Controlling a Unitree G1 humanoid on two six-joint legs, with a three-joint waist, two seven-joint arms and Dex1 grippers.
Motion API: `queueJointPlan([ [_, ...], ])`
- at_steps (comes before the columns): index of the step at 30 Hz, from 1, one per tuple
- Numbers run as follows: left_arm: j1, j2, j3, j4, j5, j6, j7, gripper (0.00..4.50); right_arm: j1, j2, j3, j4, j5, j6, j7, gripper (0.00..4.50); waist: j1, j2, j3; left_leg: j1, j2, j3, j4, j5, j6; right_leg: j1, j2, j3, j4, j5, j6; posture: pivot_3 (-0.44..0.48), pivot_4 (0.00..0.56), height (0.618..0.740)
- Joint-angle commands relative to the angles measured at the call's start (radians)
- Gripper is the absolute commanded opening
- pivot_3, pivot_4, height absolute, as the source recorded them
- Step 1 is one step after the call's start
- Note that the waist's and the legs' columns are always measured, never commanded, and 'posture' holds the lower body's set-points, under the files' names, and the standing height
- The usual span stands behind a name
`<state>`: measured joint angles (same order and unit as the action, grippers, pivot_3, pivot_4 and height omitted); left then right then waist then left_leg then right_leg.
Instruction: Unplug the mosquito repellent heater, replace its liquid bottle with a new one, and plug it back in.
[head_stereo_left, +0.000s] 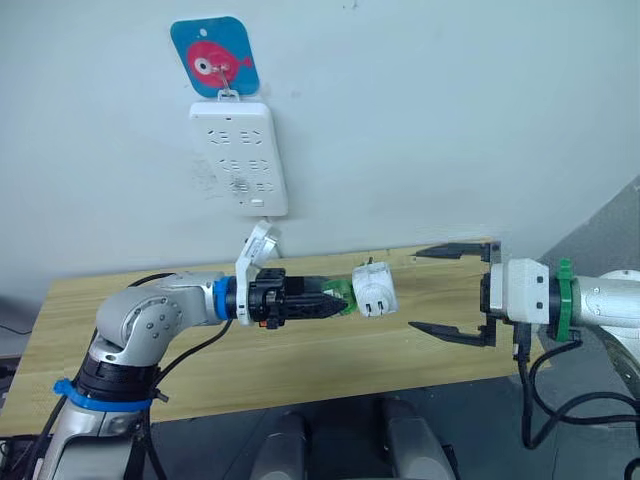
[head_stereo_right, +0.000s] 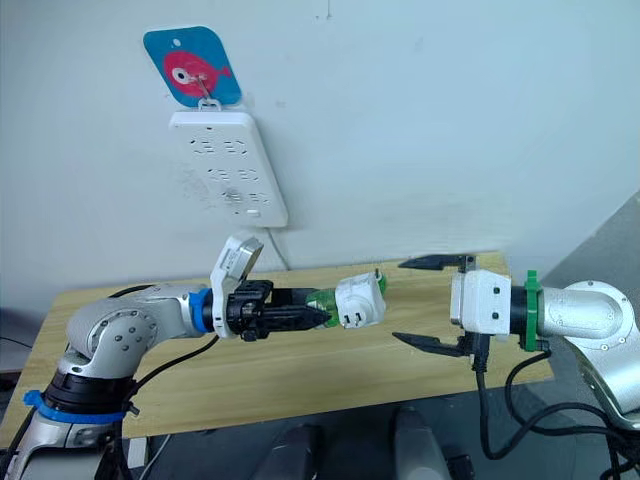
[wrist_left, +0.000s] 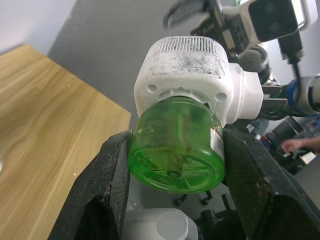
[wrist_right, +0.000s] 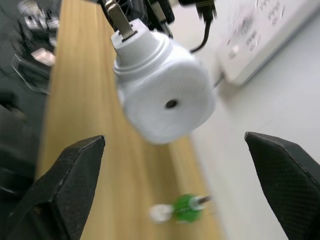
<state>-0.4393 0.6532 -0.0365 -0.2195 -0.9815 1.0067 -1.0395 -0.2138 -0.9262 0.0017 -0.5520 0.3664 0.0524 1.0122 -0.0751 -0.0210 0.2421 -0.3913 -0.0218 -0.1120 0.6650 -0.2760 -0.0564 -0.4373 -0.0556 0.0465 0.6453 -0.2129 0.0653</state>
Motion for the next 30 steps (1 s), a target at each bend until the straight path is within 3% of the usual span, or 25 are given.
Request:
queueJointPlan([
  [1,-0.018,0.005,-0.005,-0.01,0.0,0.002,-0.038,2.37,-0.02,0.023,0.046,-0.005,-0.064,-0.086,0.031,4.5,-0.005,0.0,0.0,0.0,0.0,0.0,0.0,0.0,0.0,0.0,0.0,0.0,0.0,0.0,0.0,-0.161,0.225,0.74],
  [15,-0.018,0.016,-0.017,-0.021,0.022,0.008,-0.083,2.37,-0.125,0.119,0.16,0.06,-0.139,-0.137,0.068,4.5,-0.011,0.0,0.0,0.0,0.0,-0.001,0.0,0.0,0.0,0.0,0.0,0.0,0.001,0.0,0.0,-0.149,0.228,0.74],
  [21,-0.012,0.019,-0.022,-0.029,0.038,-0.001,-0.098,2.37,-0.133,0.15,0.171,0.068,-0.142,-0.172,0.073,3.02,-0.01,0.0,0.0,0.0,0.0,-0.001,0.0,0.0,0.0,0.0,0.0,0.0,0.001,0.0,0.0,-0.146,0.232,0.74],
  [27,-0.002,0.02,-0.042,-0.025,0.112,-0.071,-0.103,2.37,-0.123,0.169,0.165,0.065,-0.14,-0.177,0.065,3.02,-0.01,0.0,0.0,0.0,0.0,-0.001,0.0,0.0,0.0,0.0,0.0,0.0,0.001,0.0,0.0,-0.148,0.235,0.74],
  [30,0.032,0.041,-0.076,-0.044,0.232,-0.226,-0.14,3.39,-0.108,0.168,0.156,0.058,-0.132,-0.153,0.059,3.02,-0.011,0.0,0.0,0.0,0.0,-0.001,0.0,0.0,0.0,0.0,0.0,0.0,0.001,0.0,0.0,-0.151,0.235,0.74],
])
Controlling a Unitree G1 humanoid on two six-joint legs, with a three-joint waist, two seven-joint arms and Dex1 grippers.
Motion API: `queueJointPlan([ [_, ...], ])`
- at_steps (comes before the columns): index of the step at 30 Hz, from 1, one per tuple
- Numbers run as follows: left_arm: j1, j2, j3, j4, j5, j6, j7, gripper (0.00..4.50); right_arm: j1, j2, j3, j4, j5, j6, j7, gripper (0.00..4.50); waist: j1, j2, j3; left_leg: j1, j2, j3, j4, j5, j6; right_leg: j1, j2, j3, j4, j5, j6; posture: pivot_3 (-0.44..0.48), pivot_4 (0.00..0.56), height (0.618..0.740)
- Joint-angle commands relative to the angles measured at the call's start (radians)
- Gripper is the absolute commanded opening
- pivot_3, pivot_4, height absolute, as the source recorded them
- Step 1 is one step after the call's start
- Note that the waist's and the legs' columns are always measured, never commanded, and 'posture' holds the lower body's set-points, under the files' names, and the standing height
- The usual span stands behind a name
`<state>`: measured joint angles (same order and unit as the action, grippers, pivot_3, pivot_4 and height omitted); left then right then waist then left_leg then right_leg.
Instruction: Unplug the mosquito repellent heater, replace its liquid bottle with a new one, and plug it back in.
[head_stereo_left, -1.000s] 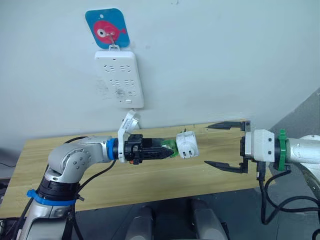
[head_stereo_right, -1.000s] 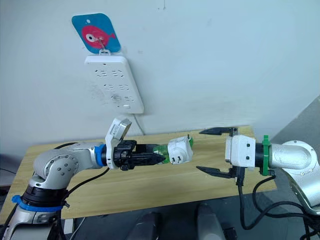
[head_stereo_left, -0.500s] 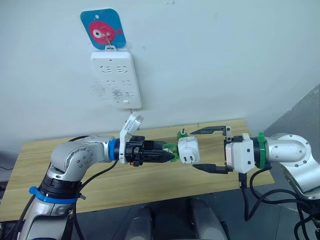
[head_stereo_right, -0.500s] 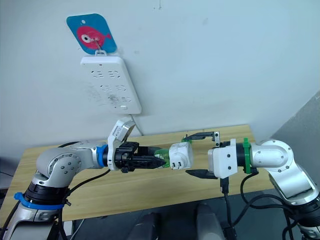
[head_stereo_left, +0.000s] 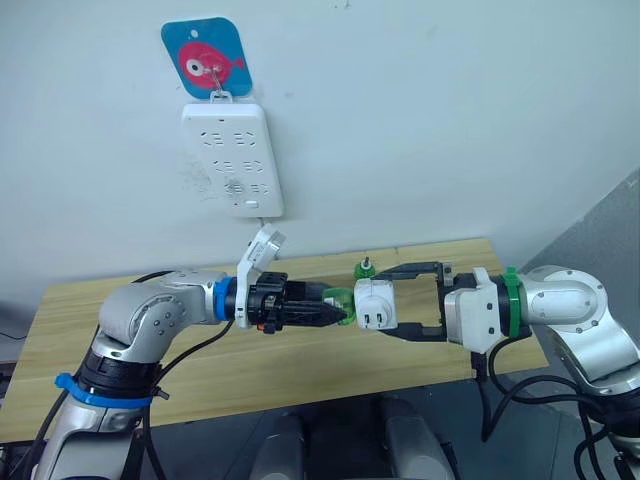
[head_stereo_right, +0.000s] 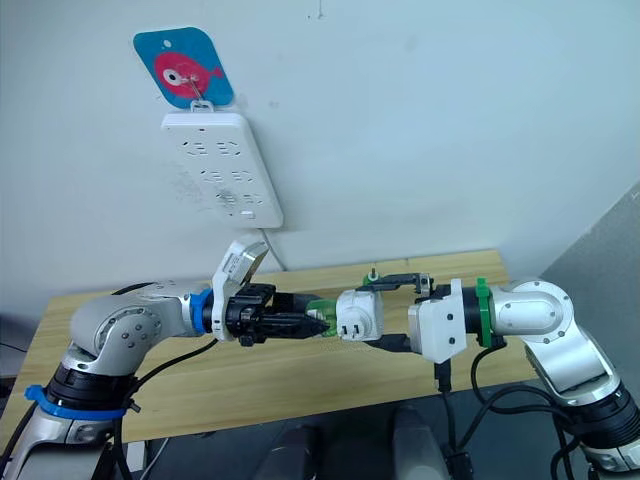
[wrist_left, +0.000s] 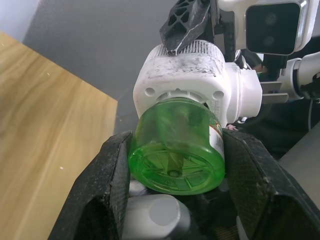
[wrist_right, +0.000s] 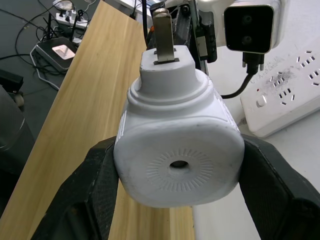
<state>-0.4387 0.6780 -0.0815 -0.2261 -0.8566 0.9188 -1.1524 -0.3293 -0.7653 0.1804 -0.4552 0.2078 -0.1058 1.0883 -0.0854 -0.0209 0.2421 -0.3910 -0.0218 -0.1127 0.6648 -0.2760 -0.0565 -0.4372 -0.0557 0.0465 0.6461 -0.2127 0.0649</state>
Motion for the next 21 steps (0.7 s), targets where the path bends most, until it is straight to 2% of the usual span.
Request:
queueJointPlan([
  [1,0.044,0.012,-0.029,-0.038,0.145,-0.199,-0.025,3.69,0.013,0.004,-0.027,-0.041,0.026,0.018,-0.021,3.02,0.0,0.0,0.0,0.0,0.0,0.0,0.0,0.0,0.0,0.0,0.0,0.0,0.0,0.0,0.0,-0.153,0.235,0.74],
  [3,0.072,0.014,-0.042,-0.026,0.269,-0.385,-0.032,4.28,0.023,-0.007,-0.036,-0.049,0.043,0.063,-0.023,3.02,0.0,0.0,0.0,0.0,0.0,0.001,0.0,0.0,0.0,0.0,0.0,0.001,0.0,0.0,0.0,-0.154,0.235,0.74],
  [6,0.099,-0.003,-0.05,0.05,0.483,-0.73,0.008,4.31,0.046,-0.048,-0.057,-0.086,0.092,0.235,-0.033,3.02,0.004,0.0,0.0,0.0,0.0,0.0,0.0,0.0,0.0,0.0,0.0,0.0,0.0,0.0,0.0,-0.151,0.235,0.74],
  [8,0.105,-0.016,-0.055,0.09,0.562,-0.85,0.038,4.31,0.048,-0.089,-0.055,-0.117,0.095,0.365,-0.046,3.02,0.005,0.0,0.0,0.0,-0.001,0.001,0.0,0.0,0.0,0.0,-0.001,0.001,-0.001,0.0,0.0,-0.146,0.235,0.74],
  [10,0.113,-0.021,-0.078,0.101,0.606,-0.902,0.043,4.31,0.023,-0.123,-0.043,-0.146,0.108,0.519,-0.067,3.02,0.004,0.0,0.0,0.0,-0.001,0.001,0.0,0.0,0.0,0.0,-0.001,0.001,-0.001,0.0,0.0,-0.146,0.235,0.74],
  [12,0.126,-0.035,-0.101,0.091,0.608,-0.898,0.034,4.31,-0.025,-0.127,-0.033,-0.168,0.15,0.689,-0.098,3.02,0.002,0.0,0.0,0.0,0.0,0.001,0.0,0.0,0.0,0.0,-0.001,0.001,-0.001,0.0,0.0,-0.146,0.235,0.74],
  [15,0.125,-0.065,-0.124,0.064,0.561,-0.784,0.032,4.31,-0.089,-0.136,-0.011,-0.196,0.19,0.849,-0.1,3.02,0.001,0.0,0.0,0.0,0.0,0.001,0.0,0.0,0.0,0.0,-0.001,0.0,0.0,0.0,0.0,-0.146,0.232,0.74],
  [21,0.055,-0.131,-0.16,0.068,0.54,-0.621,0.051,4.31,-0.153,-0.146,0.025,-0.222,0.207,0.96,-0.098,3.02,0.002,0.0,0.0,-0.001,-0.001,0.0,0.001,0.0,0.0,0.0,-0.001,-0.001,0.0,0.0,0.0,-0.152,0.23,0.74],
])
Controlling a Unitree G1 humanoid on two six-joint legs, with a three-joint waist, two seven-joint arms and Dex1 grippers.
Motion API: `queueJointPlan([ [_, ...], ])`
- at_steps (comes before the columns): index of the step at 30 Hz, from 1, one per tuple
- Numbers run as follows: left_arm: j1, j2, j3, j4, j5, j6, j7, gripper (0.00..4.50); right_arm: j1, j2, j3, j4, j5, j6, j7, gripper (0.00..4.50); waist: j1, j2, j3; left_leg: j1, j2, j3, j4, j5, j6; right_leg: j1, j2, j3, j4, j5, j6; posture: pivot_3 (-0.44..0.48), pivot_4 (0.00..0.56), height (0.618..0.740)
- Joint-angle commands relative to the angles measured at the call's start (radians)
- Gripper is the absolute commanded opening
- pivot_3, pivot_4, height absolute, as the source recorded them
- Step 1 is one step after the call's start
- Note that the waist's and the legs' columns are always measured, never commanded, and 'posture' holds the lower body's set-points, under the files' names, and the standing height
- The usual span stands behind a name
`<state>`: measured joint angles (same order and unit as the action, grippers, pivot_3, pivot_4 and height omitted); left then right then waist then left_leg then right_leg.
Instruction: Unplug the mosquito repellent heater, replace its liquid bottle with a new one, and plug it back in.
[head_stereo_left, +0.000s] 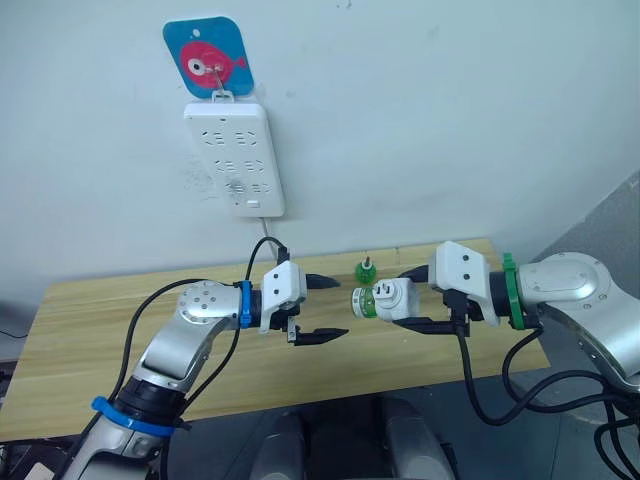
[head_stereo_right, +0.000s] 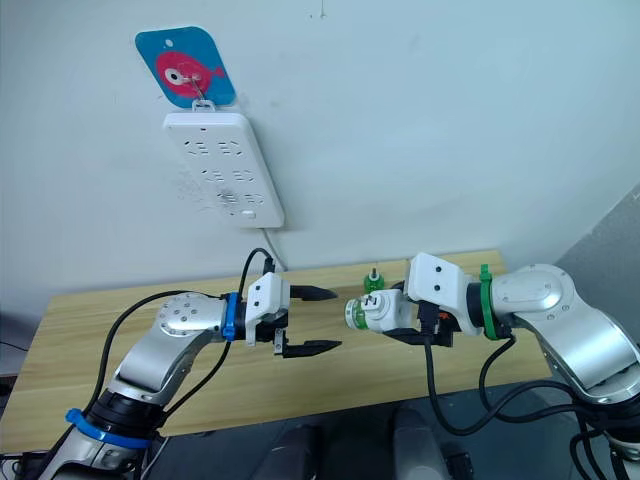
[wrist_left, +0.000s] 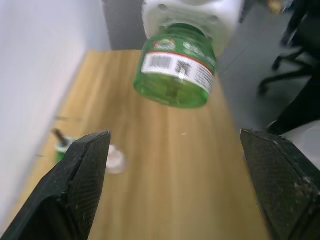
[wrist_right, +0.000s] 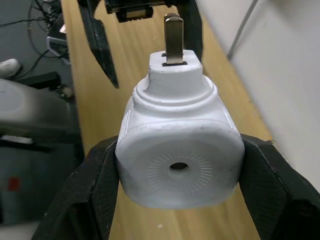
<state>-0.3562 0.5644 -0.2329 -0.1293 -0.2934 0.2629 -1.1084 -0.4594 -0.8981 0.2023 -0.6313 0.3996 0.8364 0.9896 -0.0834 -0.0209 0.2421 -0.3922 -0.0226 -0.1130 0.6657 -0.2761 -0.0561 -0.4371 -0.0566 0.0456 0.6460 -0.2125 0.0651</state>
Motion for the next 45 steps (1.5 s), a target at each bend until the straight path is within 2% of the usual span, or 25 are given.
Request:
queueJointPlan([
  [1,-0.037,-0.022,-0.014,-0.027,-0.028,0.053,-0.001,4.31,-0.026,-0.017,0.009,-0.048,0.013,0.02,0.005,3.02,0.0,0.0,0.0,0.0,0.0,0.0,0.0,0.0,0.0,0.0,0.0,0.0,0.0,0.0,0.0,-0.152,0.23,0.74],
  [8,-0.082,-0.021,-0.061,-0.016,-0.031,0.078,-0.087,4.31,-0.033,-0.017,0.032,-0.059,0.017,0.027,0.008,3.02,-0.004,0.0,0.0,0.0,0.0,0.0,0.0,0.0,0.0,0.0,0.0,0.0,0.0,0.0,0.0,-0.156,0.227,0.74],
  [14,-0.11,-0.068,-0.095,0.009,-0.005,0.062,-0.081,4.31,-0.038,-0.011,0.041,-0.068,0.026,0.034,0.003,3.02,-0.002,0.0,0.0,0.0,0.0,0.0,0.0,0.0,0.0,0.0,0.0,0.0,0.0,0.0,0.0,-0.161,0.23,0.74],
  [17,-0.112,-0.061,-0.099,0.0,-0.008,0.076,-0.096,3.69,-0.038,-0.012,0.04,-0.074,0.03,0.039,0.0,3.02,-0.004,0.0,0.0,0.0,0.0,0.0,0.0,0.0,0.0,0.0,0.0,0.0,0.0,0.0,0.0,-0.163,0.231,0.74],
  [22,-0.111,-0.056,-0.096,-0.014,-0.015,0.092,-0.098,2.29,-0.035,-0.01,0.037,-0.079,0.035,0.044,-0.003,3.02,-0.004,0.0,0.0,0.0,0.0,0.0,0.0,0.0,0.0,0.0,0.0,0.0,0.0,0.0,0.0,-0.165,0.232,0.74],
  [28,-0.114,-0.053,-0.085,-0.03,-0.02,0.116,-0.092,2.27,-0.032,0.006,0.024,-0.089,0.069,0.049,0.001,3.02,-0.004,0.0,0.0,0.0,0.0,0.0,0.0,0.0,0.0,0.0,0.0,0.0,0.0,0.0,0.0,-0.164,0.234,0.74],
  [29,-0.114,-0.055,-0.082,-0.034,-0.03,0.128,-0.095,2.27,-0.031,0.017,0.007,-0.091,0.091,0.057,-0.001,3.02,-0.004,0.0,0.0,0.0,0.0,0.0,0.0,0.0,0.0,0.0,0.0,0.0,0.0,0.0,0.0,-0.163,0.235,0.74],
  [31,-0.113,-0.053,-0.074,-0.041,-0.056,0.159,-0.103,2.27,-0.025,0.039,-0.044,-0.086,0.133,0.075,-0.014,3.77,-0.004,0.0,0.0,0.0,0.0,0.0,0.0,0.0,0.0,0.0,0.0,0.0,0.0,0.0,0.0,-0.165,0.234,0.74],
  [33,-0.107,-0.051,-0.055,-0.043,-0.094,0.204,-0.108,2.27,-0.009,0.056,-0.123,-0.075,0.192,0.093,-0.023,4.35,-0.004,0.0,0.0,0.0,0.0,0.0,0.0,0.0,0.0,0.0,0.0,0.0,0.0,0.0,0.0,-0.171,0.236,0.74],
  [34,-0.101,-0.054,-0.034,-0.043,-0.129,0.249,-0.1,2.27,0.009,0.066,-0.181,-0.072,0.241,0.109,-0.026,4.5,-0.002,0.0,0.0,0.0,0.0,0.0,0.0,0.0,0.0,0.0,0.0,0.0,0.0,0.0,0.0,-0.175,0.237,0.74],
  [39,-0.073,-0.08,0.091,-0.046,-0.351,0.517,-0.043,2.27,0.146,0.14,-0.448,-0.051,0.455,0.184,-0.126,4.5,-0.003,0.0,0.0,0.0,0.0,0.0,0.0,0.0,0.001,0.0,0.0,0.0,0.0,0.0,0.0,-0.192,0.239,0.74],
  [41,-0.072,-0.091,0.137,-0.053,-0.444,0.628,-0.019,2.27,0.185,0.174,-0.508,-0.042,0.523,0.205,-0.181,4.5,-0.004,0.0,0.0,0.0,0.001,-0.001,0.0,0.0,0.001,0.0,0.0,0.0,0.001,0.0,0.0,-0.195,0.238,0.74],
  [45,-0.095,-0.118,0.216,-0.049,-0.604,0.804,0.041,2.27,0.237,0.299,-0.59,-0.012,0.757,0.245,-0.377,4.5,-0.007,0.0,0.0,0.001,0.001,0.0,0.0,0.0,0.001,0.0,0.001,0.0,0.002,0.0,0.0,-0.204,0.235,0.74],
])
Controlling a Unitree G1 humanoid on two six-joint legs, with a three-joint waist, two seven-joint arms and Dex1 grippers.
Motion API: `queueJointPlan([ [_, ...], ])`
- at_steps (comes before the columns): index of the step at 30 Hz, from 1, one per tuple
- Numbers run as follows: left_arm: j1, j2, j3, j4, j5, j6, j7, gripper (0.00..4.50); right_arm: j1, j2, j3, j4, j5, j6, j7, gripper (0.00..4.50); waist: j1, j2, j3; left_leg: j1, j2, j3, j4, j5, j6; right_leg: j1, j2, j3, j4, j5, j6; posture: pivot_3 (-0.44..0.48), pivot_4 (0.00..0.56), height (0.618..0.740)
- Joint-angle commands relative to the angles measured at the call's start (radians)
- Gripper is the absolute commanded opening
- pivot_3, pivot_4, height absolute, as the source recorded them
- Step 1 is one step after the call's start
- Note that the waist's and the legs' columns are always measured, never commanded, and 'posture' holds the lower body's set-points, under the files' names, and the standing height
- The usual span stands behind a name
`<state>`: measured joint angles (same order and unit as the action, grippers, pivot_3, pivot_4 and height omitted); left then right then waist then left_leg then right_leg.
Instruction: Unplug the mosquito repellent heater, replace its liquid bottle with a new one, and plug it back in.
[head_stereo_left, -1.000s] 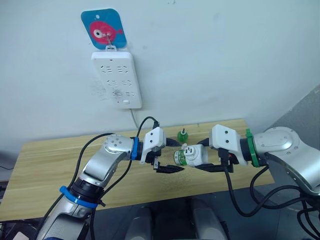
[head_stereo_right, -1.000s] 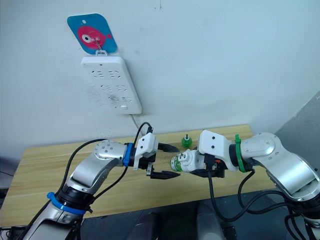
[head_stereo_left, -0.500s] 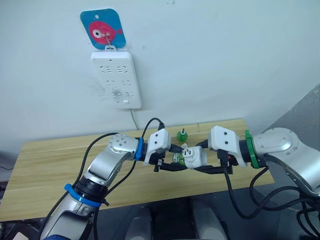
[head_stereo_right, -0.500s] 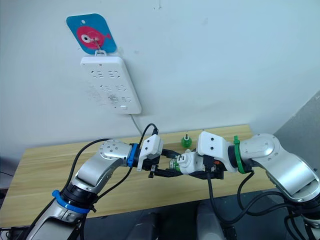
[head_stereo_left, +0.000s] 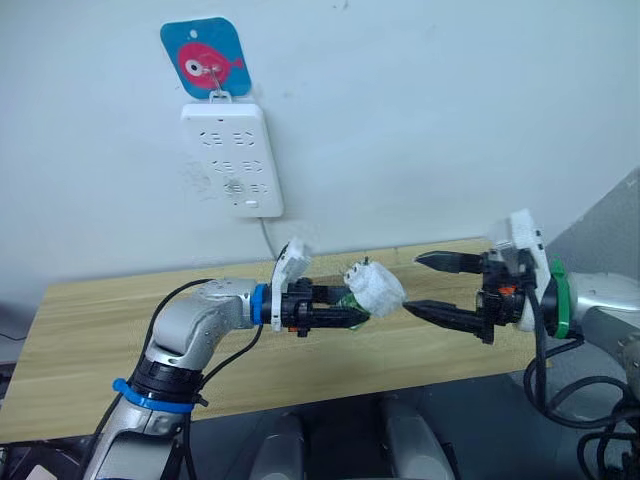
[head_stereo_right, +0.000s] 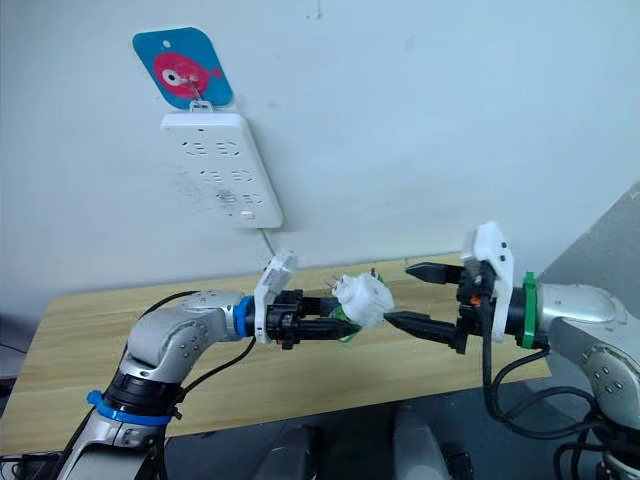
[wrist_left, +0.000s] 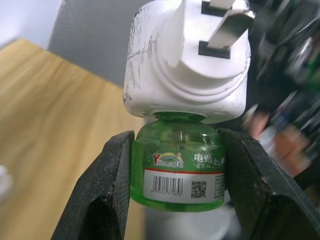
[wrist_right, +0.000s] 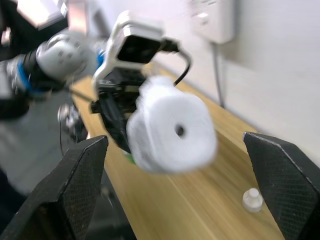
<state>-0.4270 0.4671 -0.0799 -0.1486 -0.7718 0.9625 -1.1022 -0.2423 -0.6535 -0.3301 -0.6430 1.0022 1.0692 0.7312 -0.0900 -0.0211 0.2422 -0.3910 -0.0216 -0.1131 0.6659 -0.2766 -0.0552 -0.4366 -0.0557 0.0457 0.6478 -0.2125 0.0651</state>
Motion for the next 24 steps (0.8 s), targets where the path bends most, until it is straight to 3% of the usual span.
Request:
queueJointPlan([
  [1,-0.033,-0.032,0.082,-0.022,-0.157,0.135,0.055,2.27,0.027,0.081,-0.063,0.006,0.193,0.006,-0.167,4.5,0.0,0.0,0.0,0.0,0.0,0.0,0.0,0.0,0.0,0.0,0.0,0.0,0.0,0.0,0.0,-0.206,0.234,0.74],
  [5,-0.074,-0.084,0.155,0.015,-0.271,0.241,0.145,2.27,0.046,0.161,-0.057,0.044,0.369,-0.032,-0.346,4.5,-0.001,0.0,0.0,0.0,0.0,0.0,0.0,0.0,0.0,0.0,0.0,0.001,0.0,0.0,0.0,-0.208,0.231,0.74],
  [11,-0.098,-0.113,0.2,0.03,-0.396,0.349,0.221,2.27,0.034,0.177,0.0,0.065,0.577,-0.095,-0.489,4.5,-0.007,0.0,0.0,0.0,0.0,0.0,0.0,0.0,0.0,0.0,0.0,0.001,0.0,0.0,0.0,-0.215,0.228,0.74],
  [18,-0.147,-0.16,0.254,0.071,-0.557,0.424,0.336,2.27,-0.015,0.166,0.114,0.065,0.718,-0.152,-0.549,4.5,-0.011,0.0,0.0,0.0,0.0,0.0,0.0,0.0,0.0,0.0,0.0,0.001,0.0,0.0,0.0,-0.22,0.225,0.74],
  [24,-0.147,-0.143,0.258,0.09,-0.629,0.448,0.377,2.27,-0.068,0.17,0.184,0.077,0.736,-0.19,-0.552,4.5,-0.023,0.0,0.0,0.0,0.0,0.0,0.0,0.0,0.0,0.0,0.0,0.001,-0.001,0.0,0.0,-0.221,0.218,0.74],
])
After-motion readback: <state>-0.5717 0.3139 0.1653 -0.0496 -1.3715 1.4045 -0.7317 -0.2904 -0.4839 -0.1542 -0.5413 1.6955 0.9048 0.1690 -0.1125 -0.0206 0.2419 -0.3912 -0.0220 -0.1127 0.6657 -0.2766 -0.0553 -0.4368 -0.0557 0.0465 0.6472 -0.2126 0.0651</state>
